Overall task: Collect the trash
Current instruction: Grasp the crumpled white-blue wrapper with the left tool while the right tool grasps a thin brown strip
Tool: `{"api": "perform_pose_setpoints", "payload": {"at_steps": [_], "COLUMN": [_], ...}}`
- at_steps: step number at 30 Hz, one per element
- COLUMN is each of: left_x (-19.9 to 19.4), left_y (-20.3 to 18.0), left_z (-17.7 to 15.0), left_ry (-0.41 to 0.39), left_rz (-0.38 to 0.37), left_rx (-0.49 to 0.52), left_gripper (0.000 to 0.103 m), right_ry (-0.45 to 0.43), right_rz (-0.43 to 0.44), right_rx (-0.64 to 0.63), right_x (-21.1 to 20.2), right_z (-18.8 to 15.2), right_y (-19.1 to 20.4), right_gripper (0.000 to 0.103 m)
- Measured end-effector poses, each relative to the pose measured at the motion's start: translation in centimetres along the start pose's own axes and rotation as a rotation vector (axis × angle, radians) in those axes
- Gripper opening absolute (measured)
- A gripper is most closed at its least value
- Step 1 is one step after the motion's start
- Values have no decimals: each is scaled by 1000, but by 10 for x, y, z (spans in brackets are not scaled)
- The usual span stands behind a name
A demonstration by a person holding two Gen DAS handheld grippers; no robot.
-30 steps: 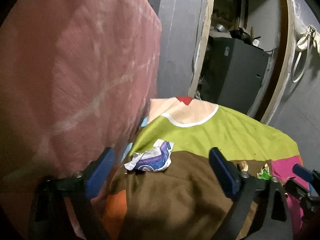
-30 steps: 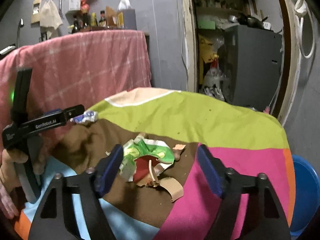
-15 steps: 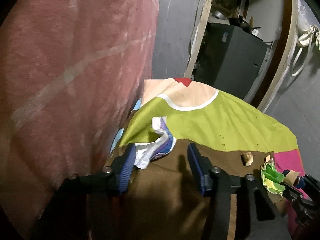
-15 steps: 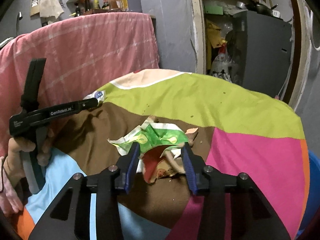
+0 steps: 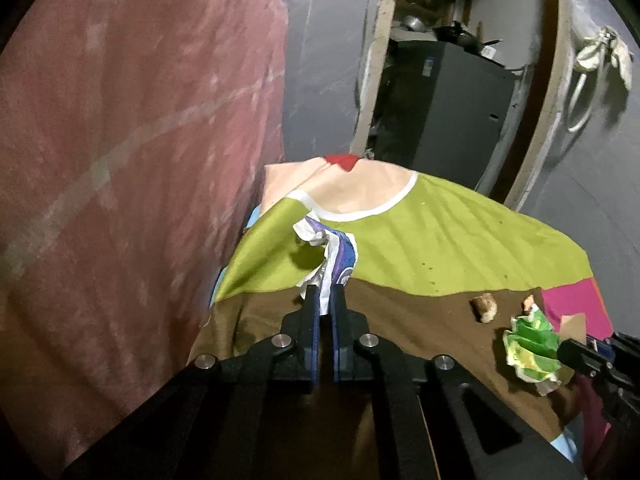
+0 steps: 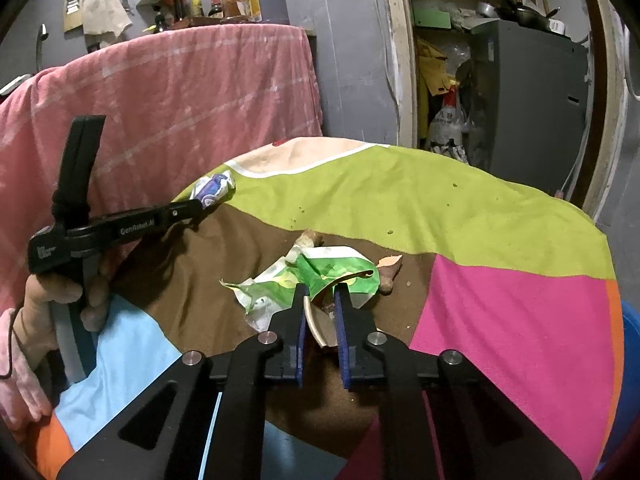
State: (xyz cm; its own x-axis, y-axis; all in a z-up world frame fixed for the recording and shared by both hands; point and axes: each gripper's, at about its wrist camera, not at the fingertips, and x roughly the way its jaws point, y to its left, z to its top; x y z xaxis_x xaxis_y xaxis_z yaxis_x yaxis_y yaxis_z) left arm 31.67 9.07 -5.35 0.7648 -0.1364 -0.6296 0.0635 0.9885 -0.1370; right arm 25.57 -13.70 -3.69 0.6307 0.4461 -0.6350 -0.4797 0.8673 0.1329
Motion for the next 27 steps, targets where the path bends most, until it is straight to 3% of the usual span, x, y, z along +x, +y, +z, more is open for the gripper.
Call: {"api": "perform_pose_setpoints", "payload": {"at_steps": [13, 19, 27], "left_x": [-40, -63, -77], "left_y": [-37, -63, -87], "left_z": [-18, -25, -31], "left_ry": [-30, -57, -48], "left_rz": [-86, -130, -152], "left_rx": [6, 19, 29], "left_gripper": [2, 2, 2], "right_ry": [-98, -185, -118], "right_rz": [22, 42, 69], "right_rx": [-1, 18, 33], "right_x": [-21, -47, -53], "right_z": [1, 1, 1], "right_y": [-1, -4, -8], "right_gripper": [6, 6, 6]}}
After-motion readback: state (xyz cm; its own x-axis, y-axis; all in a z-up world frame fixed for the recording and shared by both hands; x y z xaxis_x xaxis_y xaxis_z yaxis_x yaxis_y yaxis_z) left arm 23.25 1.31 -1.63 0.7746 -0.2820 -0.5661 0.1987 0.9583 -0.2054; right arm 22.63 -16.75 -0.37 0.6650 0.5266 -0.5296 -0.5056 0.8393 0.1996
